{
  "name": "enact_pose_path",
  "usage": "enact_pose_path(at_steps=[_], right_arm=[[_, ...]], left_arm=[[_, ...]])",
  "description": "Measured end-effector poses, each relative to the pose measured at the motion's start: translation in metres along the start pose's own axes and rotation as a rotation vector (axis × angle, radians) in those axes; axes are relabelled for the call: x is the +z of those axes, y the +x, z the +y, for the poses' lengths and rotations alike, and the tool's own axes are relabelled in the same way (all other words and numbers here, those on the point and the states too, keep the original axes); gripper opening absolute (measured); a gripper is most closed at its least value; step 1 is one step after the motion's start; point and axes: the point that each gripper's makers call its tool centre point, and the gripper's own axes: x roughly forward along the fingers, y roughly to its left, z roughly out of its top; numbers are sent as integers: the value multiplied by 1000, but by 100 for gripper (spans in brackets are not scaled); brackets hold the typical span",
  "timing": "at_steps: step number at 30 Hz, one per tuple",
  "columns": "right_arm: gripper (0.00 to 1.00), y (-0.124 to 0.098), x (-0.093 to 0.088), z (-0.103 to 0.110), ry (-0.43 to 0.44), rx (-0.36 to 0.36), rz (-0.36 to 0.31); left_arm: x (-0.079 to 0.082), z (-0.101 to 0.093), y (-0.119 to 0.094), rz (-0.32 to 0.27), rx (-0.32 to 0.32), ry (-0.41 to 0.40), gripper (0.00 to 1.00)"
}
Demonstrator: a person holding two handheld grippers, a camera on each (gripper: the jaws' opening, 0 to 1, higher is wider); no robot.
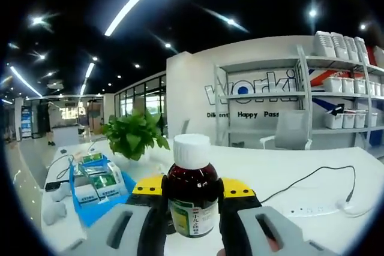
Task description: Rotate the medicine bottle to make it face forward pick up the medicine bottle inspect the drug traceability code place the medicine on the table
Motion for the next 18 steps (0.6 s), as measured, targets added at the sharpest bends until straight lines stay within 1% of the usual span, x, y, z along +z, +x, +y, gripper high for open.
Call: enact_pose_path(at_steps=[7, 9, 15, 18], right_arm=[[28, 13, -15, -7, 17, -17, 25], [28, 13, -20, -8, 15, -19, 30], [28, 21, -27, -12, 11, -38, 39], [28, 20, -34, -11, 17, -42, 51]], left_arm=[[0, -1, 0, -1, -4, 0, 39], [0, -1, 0, -1, -5, 0, 39], [1, -2, 0, -2, -7, -1, 39], [1, -1, 0, -3, -7, -2, 39]])
